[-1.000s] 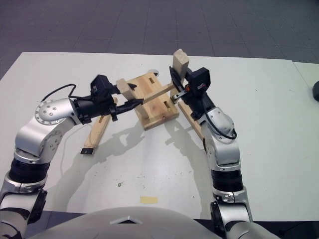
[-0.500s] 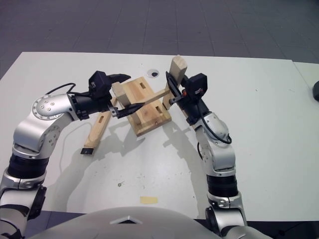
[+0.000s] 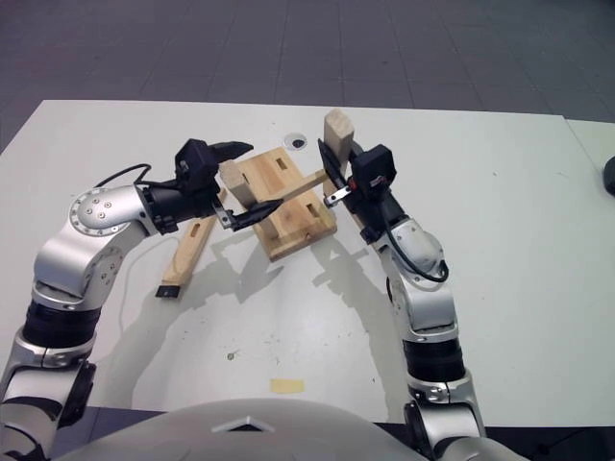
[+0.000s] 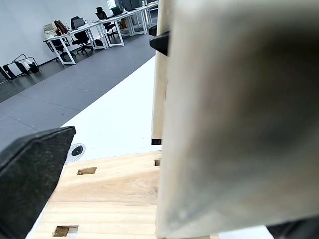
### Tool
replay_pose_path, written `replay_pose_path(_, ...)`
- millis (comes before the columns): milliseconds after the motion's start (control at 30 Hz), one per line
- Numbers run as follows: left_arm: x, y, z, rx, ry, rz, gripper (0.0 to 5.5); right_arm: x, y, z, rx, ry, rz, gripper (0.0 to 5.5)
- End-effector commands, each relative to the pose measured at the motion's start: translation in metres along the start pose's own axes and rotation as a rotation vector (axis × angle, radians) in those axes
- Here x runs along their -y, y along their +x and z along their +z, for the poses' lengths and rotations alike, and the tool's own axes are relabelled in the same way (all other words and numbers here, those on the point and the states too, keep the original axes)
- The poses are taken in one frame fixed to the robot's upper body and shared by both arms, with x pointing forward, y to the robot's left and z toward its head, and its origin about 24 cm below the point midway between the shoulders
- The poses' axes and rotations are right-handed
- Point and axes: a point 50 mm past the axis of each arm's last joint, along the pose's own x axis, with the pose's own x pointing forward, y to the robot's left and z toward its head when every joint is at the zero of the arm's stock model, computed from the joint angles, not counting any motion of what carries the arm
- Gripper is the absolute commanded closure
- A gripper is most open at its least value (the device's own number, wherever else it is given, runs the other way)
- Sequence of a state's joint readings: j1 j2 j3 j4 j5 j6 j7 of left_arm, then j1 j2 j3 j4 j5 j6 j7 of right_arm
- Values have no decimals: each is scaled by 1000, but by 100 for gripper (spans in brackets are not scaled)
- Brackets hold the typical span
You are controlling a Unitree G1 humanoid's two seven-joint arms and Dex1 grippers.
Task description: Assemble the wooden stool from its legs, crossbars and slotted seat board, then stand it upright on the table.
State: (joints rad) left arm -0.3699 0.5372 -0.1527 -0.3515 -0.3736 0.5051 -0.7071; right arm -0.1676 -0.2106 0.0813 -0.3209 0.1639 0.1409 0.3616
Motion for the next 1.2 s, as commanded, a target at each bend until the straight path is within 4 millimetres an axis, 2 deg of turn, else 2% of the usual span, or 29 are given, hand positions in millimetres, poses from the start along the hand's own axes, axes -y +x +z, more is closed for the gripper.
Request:
replay_pose_path(33,2,1,-9,-48,-9,11,10,-10,7,24,137,52,57,450)
replay_pose_path(433,3,2,-10,-30,-39,31,10,-11,9,26,53,279,36,449)
replay_pose_path(600,6,3,-12,-36,-41,26,10,-12,9,34,98,87,81,450)
replay_pose_path(967,8,-3,-12,-45,-37,37,10,-10,8,32,94,-70,112,450)
replay_pose_path(1200,16,-20,14,98,-153,-86,10,-9,4,22,66,-89,82,450)
